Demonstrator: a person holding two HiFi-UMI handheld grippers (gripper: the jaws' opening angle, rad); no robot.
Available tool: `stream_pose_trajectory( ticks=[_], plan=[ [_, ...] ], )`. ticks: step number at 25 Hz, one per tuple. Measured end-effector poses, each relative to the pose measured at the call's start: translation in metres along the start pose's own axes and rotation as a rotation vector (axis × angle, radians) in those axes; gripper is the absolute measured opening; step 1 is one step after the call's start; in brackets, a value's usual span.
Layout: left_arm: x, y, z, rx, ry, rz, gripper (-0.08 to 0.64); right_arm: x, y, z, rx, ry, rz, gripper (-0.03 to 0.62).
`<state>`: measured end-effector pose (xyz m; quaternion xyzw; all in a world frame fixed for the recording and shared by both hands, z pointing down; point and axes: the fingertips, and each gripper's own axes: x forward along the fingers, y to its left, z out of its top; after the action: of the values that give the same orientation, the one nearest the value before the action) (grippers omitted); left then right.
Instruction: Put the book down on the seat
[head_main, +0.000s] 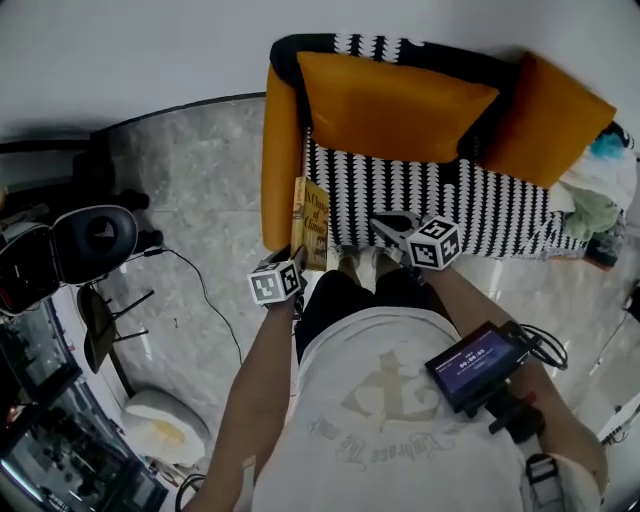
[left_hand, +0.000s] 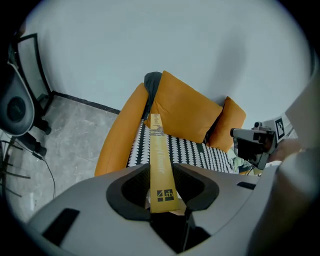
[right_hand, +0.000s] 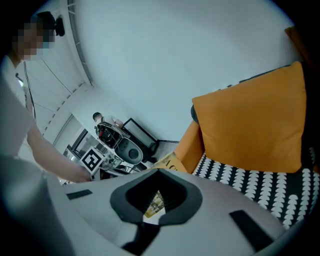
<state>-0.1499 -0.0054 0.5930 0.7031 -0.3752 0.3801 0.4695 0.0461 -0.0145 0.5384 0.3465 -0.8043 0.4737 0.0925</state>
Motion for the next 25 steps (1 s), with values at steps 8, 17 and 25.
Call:
stream_pose_trajectory(
  ticks=[8, 17, 25],
  plan=[
    [0.031, 0.005, -0.025, 0.020, 0.023, 0.035, 0.150, 0.014, -0.010, -0.048, 0.027, 0.077, 0.042, 0.014],
    [0.056, 0.010, -0.053, 0.030, -0.015, 0.095, 0.150, 0.018, -0.015, -0.090, 0.008, 0.196, 0.089, 0.014],
    [0.068, 0.015, -0.049, 0.006, -0.096, 0.184, 0.150, 0.017, -0.016, -0.122, -0.005, 0.288, 0.125, 0.014]
  ],
)
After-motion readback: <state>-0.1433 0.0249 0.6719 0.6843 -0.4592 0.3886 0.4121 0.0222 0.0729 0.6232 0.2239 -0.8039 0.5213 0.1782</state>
